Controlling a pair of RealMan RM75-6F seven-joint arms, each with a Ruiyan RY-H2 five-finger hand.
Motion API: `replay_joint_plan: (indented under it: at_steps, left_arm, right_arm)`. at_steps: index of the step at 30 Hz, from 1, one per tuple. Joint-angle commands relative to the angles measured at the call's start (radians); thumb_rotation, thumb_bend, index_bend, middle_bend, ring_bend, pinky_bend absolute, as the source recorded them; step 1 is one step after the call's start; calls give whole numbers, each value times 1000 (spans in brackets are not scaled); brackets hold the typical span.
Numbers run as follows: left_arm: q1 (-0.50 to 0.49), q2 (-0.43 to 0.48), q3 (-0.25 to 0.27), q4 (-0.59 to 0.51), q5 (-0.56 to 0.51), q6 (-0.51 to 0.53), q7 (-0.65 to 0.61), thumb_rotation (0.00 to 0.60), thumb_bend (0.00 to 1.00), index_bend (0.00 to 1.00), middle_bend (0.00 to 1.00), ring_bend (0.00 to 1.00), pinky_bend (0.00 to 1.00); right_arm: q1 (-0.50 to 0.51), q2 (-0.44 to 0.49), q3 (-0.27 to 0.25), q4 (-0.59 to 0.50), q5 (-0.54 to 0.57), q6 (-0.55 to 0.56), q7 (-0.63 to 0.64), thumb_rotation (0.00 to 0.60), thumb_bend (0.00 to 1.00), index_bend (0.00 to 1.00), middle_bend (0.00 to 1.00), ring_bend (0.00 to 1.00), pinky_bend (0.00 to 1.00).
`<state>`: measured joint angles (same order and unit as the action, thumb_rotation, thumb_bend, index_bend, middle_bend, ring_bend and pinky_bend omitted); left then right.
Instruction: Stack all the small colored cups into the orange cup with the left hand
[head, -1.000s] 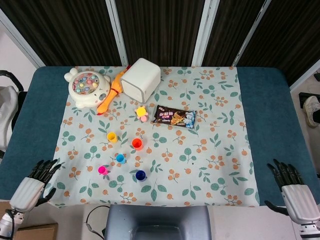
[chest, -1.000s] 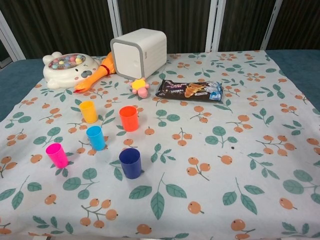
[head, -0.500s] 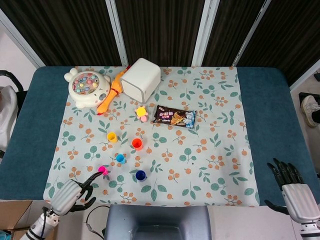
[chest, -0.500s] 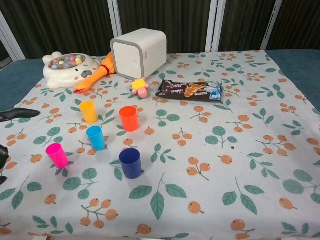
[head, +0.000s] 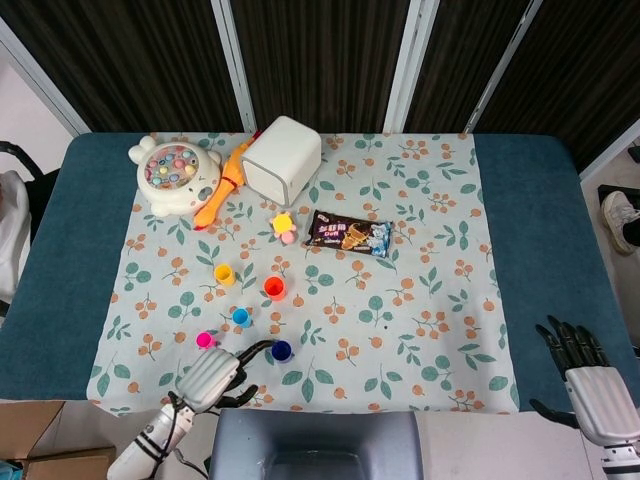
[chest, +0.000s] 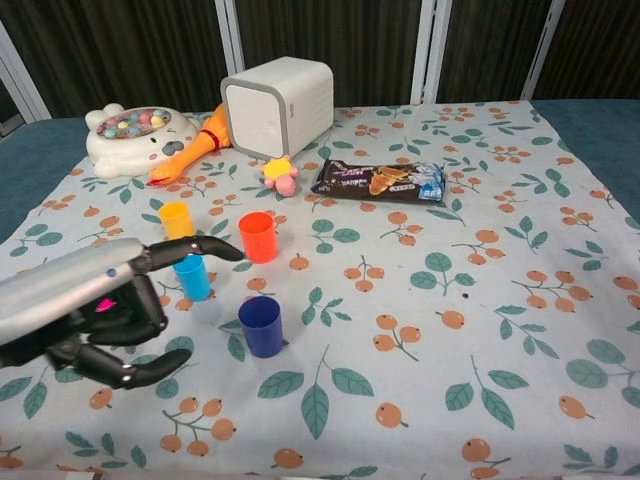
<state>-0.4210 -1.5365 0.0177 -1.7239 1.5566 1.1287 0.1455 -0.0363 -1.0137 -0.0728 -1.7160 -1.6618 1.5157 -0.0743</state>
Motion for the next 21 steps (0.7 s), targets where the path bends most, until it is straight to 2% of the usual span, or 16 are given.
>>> replay_joint_plan:
  at_steps: [1, 12, 21]
  left_arm:
    - [-22, -109, -59, 80, -97, -31, 73, 600, 359, 176, 1000, 1000, 1000]
    - [-69, -200, -98, 152, -202, -97, 114, 600, 346, 202, 1000, 1000, 1000]
    - [-74, -218, -85, 186, -201, -74, 142, 600, 345, 319, 1000, 1000, 1000]
  right_arm:
    - [-3, 5, 2, 1, 0, 10, 12, 600, 213, 0, 0, 0, 0]
    - [-10, 17, 2, 6, -6, 28, 41, 600, 213, 0, 0, 0, 0]
    - [-17, 24, 2, 16, -13, 46, 65, 600, 213, 0, 0, 0, 0]
